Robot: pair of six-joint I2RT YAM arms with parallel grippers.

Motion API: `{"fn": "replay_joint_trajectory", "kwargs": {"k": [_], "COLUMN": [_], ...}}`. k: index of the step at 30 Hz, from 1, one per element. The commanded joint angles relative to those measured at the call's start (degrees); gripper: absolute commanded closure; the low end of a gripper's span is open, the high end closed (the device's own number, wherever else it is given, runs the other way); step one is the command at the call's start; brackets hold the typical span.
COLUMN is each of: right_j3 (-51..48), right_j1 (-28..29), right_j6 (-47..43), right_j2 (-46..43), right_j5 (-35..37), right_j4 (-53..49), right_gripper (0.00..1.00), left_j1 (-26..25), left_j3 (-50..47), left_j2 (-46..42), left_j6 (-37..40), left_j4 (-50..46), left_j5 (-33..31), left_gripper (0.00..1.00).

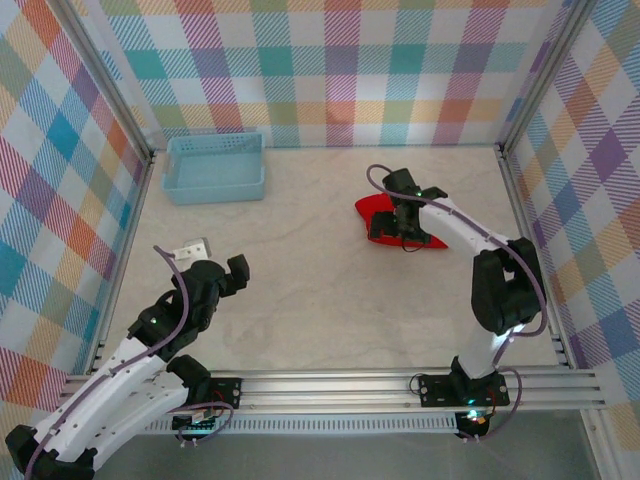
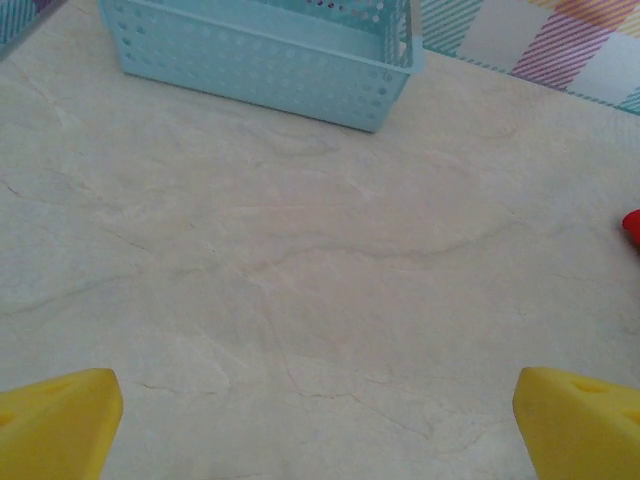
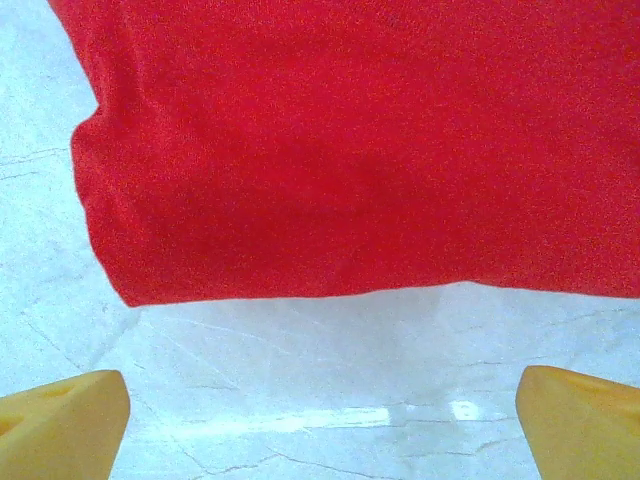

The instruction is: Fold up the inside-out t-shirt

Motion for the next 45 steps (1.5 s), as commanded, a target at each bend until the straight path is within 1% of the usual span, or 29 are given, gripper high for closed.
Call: {"fn": "replay_joint_trajectory", "kwargs": {"k": [1,3,5,6,9,12,14,15,19,21,23,24,26,27,29,31,33,35,36,38,39,41,43,45], "right_j3": [1.09,5.13,9.19,11.14,17.53,23.34,25.16,25.85,27.39,24.0,18.25,13.78,4.61,-0.72,-9.67,-20.07,-32.11,-39.59,-41.89,-41.73,-40.98,-41.06,-42.73,-44.33], "right_j1": [-3.16,-6.69,-11.12,-13.56,-17.66,-18.95,-19.37,-19.84,-20.98,-20.73,-20.32,-19.98,-19.32,-19.3,-19.21,-19.21,-19.21,-19.25,-19.26,-19.68,-19.62,-19.66,-19.69,-19.65], "right_j6": [3.04,2.36,0.95,-0.51,-5.65,-11.89,-15.54,-16.22,-17.97,-17.76,-16.16,-15.21,-12.86,-10.63,-7.86,-7.44,-10.7,-13.33,-14.57,-15.81,-17.13,-17.96,-19.02,-20.18], "right_j2": [4.89,9.62,13.35,14.9,18.68,21.78,22.62,22.77,21.17,16.57,10.05,5.84,-2.2,-6.07,-12.86,-20.04,-27.57,-31.84,-32.36,-30.22,-28.3,-25.43,-23.77,-21.96], "right_j5": [-4.17,-4.45,-2.94,-2.17,0.03,2.24,2.94,4.6,4.82,1.34,-3.27,-5.36,-6.1,-4.26,-1.51,0.28,0.43,2.42,3.45,5.05,5.85,6.0,3.74,1.36], "right_j4": [1.49,-0.72,-4.03,-5.06,-7.54,-8.4,-6.91,-6.38,-5.98,-4.14,-1.03,1.99,8.89,12.23,17.97,26.78,40.15,48.39,51.38,50.6,49.85,51.42,55.79,60.97], "right_gripper": [0.0,0.01,0.02,0.02,0.02,0.0,0.0,0.0,0.0,0.0,0.0,0.0,0.0,0.0,0.0,0.0,0.0,0.0,0.0,0.0,0.0,0.0,0.0,0.0], "left_j1": [0.57,0.57,0.58,0.57,0.57,0.53,0.57,0.57,0.57,0.66,0.66,0.71,1.45,2.64,6.23,9.76,14.25,17.86,19.07,20.68,21.51,21.89,22.1,22.84], "left_j3": [-1.38,-1.54,-0.86,-0.24,0.61,0.31,-0.08,-0.22,-1.12,-0.35,1.25,1.57,1.33,0.99,0.86,-0.48,-3.51,-5.58,-6.91,-8.43,-7.94,-7.21,-8.42,-11.1], "left_j2": [-0.94,-0.45,1.07,2.13,4.21,4.35,4.02,3.94,4.58,7.21,11.33,13.51,16.68,17.94,19.36,18.94,17.53,17.33,18.18,21.48,23.7,27.6,30.42,32.3], "left_j6": [2.25,2.35,2.9,2.56,1.16,2.23,2.82,2.74,3.07,2.82,3.02,4.34,9.53,12.23,16.33,16.4,16.4,15.95,15.83,14.12,13.7,14.97,17.08,20.66], "left_j4": [-0.3,-0.03,-0.73,-1.85,-3.46,-1.95,-1.24,-1.3,1.1,2.98,4.97,7.41,13.51,18.58,22.83,25.36,29.94,32.9,35.73,38.45,38.59,39.47,43.97,51.32], "left_j5": [-1.82,-1.78,-2.37,-3.62,-6.23,-5.97,-6.64,-7.8,-9.78,-12.33,-17.01,-19.55,-21.06,-19.87,-12.44,-11.55,-9.17,-7.89,-8.27,-9.39,-8.48,-8.07,-7.78,-5.14], "left_gripper": [0.0,0.0,0.0,0.0,0.0,0.0,0.0,0.0,0.0,0.0,0.0,0.0,0.0,0.0,0.0,0.0,0.0,0.0,0.0,0.0,0.0,0.0,0.0,0.0]}}
